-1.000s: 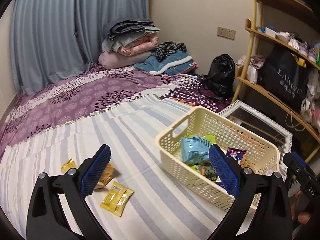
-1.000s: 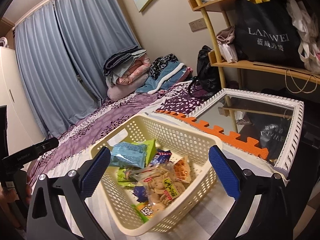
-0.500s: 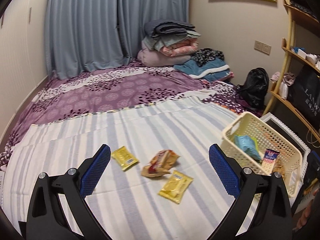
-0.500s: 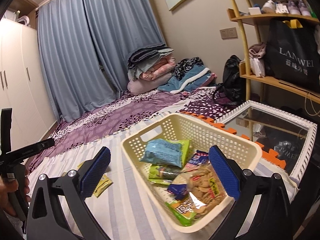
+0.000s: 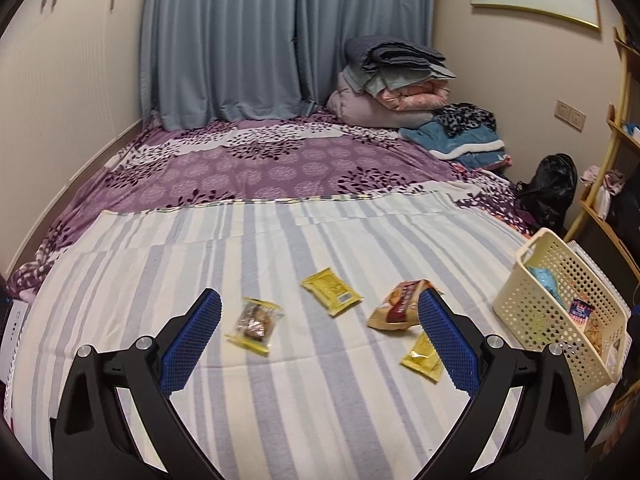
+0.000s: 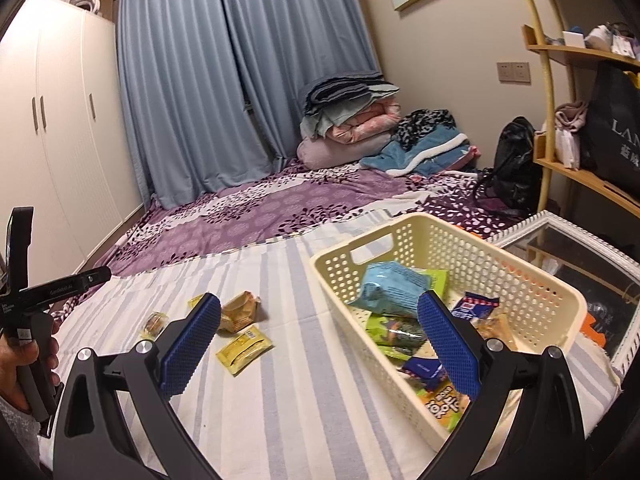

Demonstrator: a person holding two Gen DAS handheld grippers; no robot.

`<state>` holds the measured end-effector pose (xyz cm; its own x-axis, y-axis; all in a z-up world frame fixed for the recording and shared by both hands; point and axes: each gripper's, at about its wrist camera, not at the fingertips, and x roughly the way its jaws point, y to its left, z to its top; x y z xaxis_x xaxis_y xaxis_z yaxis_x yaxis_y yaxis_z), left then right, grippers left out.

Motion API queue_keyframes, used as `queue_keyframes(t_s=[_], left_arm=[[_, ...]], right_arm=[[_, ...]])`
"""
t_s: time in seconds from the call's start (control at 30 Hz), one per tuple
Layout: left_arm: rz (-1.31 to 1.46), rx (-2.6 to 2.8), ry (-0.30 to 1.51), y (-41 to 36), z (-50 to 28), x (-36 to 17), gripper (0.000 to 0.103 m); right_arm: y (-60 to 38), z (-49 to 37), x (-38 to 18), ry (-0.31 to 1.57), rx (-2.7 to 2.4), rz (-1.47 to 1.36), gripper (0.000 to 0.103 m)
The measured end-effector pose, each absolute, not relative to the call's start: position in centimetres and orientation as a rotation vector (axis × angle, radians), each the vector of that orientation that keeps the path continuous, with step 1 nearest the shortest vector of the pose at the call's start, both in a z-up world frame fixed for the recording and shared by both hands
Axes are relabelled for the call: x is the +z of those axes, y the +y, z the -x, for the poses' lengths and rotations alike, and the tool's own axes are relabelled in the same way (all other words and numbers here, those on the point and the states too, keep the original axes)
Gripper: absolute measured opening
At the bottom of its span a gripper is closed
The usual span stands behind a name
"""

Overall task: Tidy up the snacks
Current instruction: 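Move both grippers back over the remaining yellow and tan snacks on the bed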

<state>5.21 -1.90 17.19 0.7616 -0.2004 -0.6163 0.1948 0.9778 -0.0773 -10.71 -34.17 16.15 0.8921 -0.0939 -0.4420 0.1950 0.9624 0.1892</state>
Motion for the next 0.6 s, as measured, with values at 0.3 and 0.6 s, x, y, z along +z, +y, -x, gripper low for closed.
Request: queue_keyframes(t_s=[0.3, 0.6], left_arm=[[0.064, -0.140, 0.685, 2.4, -6.1, 16.7, 0.100], [0.084, -0.100, 0.718, 4.4, -6.7, 14.9, 0.100]], right_arm=[[-32.2, 9.5, 15.8, 0.481, -0.106, -0.210, 0.098], [-31.0, 8.6, 14.8, 0.523, -0.079, -0.199, 0.098]])
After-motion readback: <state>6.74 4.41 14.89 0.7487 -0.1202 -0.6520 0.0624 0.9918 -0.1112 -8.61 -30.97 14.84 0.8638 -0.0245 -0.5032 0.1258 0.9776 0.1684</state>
